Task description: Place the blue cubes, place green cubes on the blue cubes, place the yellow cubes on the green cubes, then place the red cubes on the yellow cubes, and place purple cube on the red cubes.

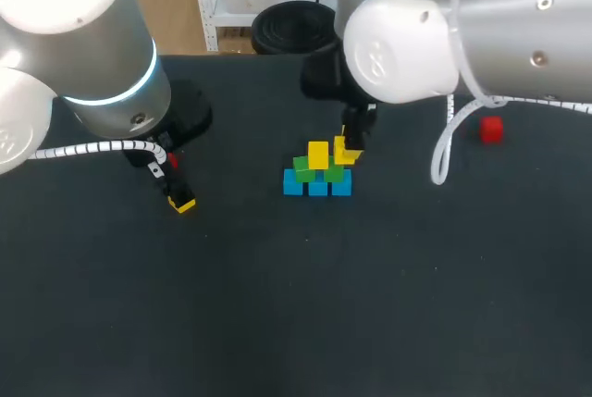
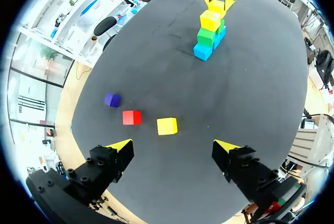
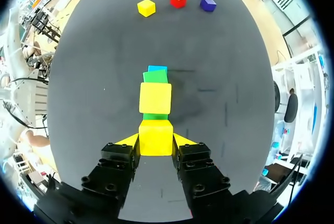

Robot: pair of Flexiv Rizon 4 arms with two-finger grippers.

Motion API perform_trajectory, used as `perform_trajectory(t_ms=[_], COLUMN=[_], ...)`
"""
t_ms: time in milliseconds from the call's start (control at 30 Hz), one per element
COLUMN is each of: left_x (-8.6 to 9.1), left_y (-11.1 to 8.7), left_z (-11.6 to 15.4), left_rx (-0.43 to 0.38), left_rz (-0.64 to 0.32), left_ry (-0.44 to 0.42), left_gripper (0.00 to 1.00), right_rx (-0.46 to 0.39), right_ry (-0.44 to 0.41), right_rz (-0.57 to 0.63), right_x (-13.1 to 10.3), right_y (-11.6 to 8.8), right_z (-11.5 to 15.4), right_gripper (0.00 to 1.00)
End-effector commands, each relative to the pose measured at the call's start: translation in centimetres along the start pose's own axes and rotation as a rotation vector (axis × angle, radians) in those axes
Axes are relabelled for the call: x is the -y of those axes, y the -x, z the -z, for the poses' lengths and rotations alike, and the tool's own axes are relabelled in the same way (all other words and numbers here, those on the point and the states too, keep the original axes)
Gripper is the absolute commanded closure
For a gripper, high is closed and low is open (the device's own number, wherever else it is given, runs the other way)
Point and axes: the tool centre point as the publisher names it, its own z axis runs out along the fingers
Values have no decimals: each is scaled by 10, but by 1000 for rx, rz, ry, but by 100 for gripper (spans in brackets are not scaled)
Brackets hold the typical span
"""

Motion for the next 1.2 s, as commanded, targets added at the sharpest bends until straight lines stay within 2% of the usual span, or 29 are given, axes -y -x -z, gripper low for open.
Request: perform_trajectory(t_ms=[33, 700, 1200], left_x=[-2, -2, -2], left_y=[0, 0, 0], left_z=[0, 0, 0], left_rx=[0, 0, 0], left_rz=[-2, -2, -2], left_ry=[-5, -5, -5], left_gripper=[0, 0, 0], right_rx=[0, -4, -5], right_ry=[7, 25, 30], right_rz=[2, 18, 26], right_x=[2, 5, 4], right_y=[1, 5, 7], right_z=[-2, -7, -9], right_gripper=[88, 88, 84])
